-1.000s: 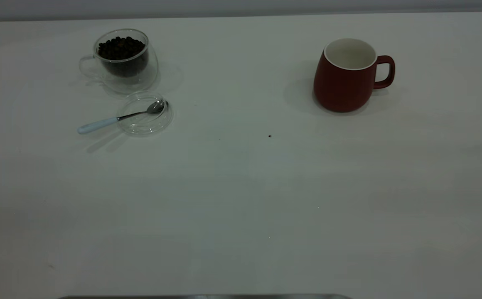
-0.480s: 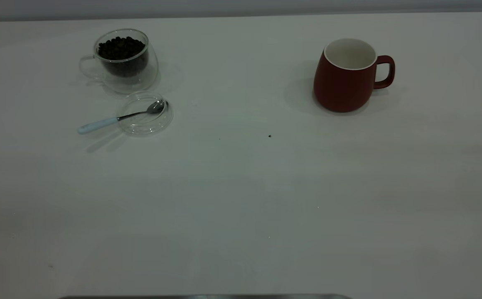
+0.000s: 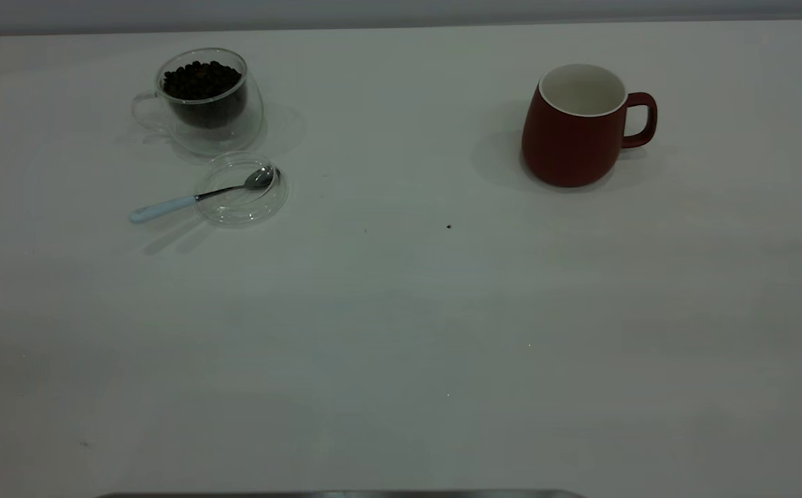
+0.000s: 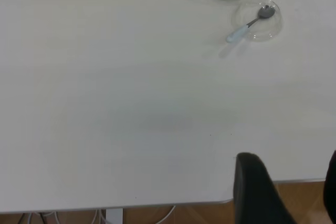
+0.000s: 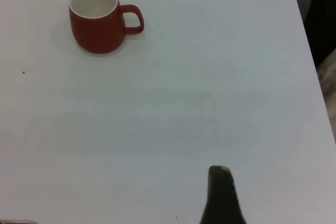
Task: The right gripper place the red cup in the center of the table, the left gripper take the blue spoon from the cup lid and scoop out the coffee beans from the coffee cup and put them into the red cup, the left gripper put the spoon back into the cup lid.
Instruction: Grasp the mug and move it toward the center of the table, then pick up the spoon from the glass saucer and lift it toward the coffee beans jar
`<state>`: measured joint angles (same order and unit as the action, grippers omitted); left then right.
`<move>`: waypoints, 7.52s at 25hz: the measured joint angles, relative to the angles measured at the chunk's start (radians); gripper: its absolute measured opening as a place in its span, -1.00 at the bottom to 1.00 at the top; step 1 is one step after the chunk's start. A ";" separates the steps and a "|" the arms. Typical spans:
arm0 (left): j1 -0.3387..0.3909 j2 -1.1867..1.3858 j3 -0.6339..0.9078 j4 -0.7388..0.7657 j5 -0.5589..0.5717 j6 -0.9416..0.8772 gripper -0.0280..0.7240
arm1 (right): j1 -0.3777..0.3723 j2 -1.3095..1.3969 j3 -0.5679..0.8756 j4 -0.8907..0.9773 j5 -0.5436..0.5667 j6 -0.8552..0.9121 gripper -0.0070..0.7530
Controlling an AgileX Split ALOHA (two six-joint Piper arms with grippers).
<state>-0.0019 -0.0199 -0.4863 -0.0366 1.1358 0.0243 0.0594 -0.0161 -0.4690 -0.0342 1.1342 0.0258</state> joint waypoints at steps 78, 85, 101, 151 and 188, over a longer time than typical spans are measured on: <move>0.000 0.000 0.000 0.000 0.000 0.000 0.08 | 0.163 2.432 -0.923 1.388 -0.754 -1.369 0.48; 0.000 0.000 0.000 0.000 0.000 -0.001 0.08 | 0.267 2.433 -0.923 1.421 -0.767 -1.369 0.47; 0.000 0.000 0.000 0.000 0.000 -0.001 0.08 | 0.417 2.435 -0.923 1.696 -0.935 -1.436 0.47; 0.000 0.000 0.000 0.000 0.000 -0.003 0.08 | 0.419 2.289 -0.967 1.411 -0.846 -1.514 0.47; 0.000 0.000 0.000 0.000 0.000 0.000 0.08 | 0.341 0.505 -0.003 0.034 -0.024 -0.034 0.47</move>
<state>-0.0019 -0.0199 -0.4863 -0.0366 1.1358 0.0245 0.4002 0.4890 -0.4720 0.0000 1.1106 -0.0082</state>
